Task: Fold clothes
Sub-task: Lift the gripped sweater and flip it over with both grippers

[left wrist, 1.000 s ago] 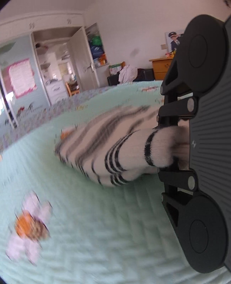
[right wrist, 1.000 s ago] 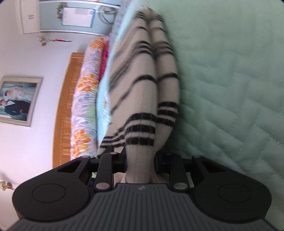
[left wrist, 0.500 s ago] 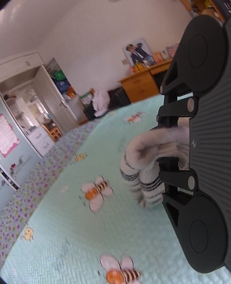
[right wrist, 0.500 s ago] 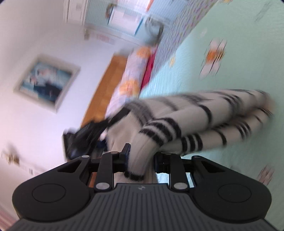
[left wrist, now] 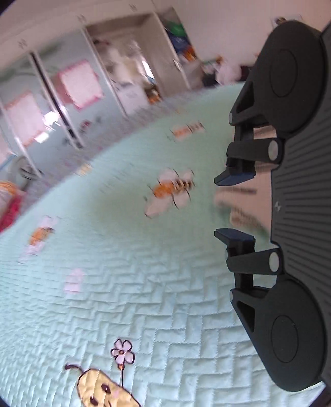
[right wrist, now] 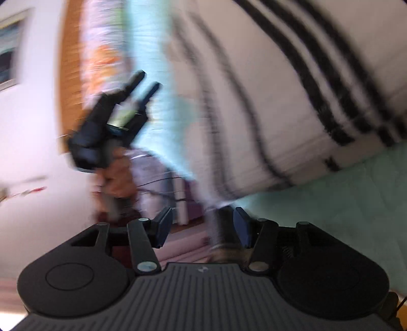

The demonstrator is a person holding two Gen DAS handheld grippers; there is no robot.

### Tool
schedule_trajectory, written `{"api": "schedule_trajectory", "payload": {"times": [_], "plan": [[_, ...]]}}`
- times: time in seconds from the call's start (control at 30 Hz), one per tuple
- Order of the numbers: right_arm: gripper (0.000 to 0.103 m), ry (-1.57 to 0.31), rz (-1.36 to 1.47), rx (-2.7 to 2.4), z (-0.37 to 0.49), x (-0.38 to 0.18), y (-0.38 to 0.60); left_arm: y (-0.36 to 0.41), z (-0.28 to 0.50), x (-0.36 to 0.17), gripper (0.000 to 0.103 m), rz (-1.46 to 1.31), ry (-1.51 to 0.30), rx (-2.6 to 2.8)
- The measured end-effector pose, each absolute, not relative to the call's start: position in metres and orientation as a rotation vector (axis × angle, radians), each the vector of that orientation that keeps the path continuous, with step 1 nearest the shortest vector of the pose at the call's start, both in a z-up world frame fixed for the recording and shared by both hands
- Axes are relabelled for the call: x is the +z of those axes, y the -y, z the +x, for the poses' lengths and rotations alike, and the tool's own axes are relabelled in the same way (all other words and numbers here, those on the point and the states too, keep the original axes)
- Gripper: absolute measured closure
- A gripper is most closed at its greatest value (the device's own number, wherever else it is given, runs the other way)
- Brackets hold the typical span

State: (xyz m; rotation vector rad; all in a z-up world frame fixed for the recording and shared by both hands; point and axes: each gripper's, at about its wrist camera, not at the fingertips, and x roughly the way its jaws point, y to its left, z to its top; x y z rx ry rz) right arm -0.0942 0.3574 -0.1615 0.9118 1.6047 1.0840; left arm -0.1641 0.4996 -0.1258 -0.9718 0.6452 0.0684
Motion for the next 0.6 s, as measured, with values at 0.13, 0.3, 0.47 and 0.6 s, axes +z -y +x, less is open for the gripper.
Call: {"api": "schedule_trajectory", "payload": {"times": [0.13, 0.3, 0.47, 0.6], "plan": [[0.035, -1.346, 0.989, 1.096, -0.087, -0.124, -0.286, -0.434, -0.212, -0.101, 0.054, -0.963, -0.580, 0.072], [0.025, -1.102, 0.820, 0.917, -0.080, -0.099, -0.215, -0.334, -0.260, -0.104, 0.046, -1.052, -0.655, 0.067], [0.024, -1.050, 0.802, 0.806, -0.065, -0.116, -0.181, -0.306, -0.251, -0.133, 0.045, -1.169, -0.830, 0.163], [0.024, -1.049, 0.829, 0.805, -0.071, -0.133, -0.190, -0.306, -0.244, -0.154, 0.041, -1.243, -0.829, 0.324]]}}
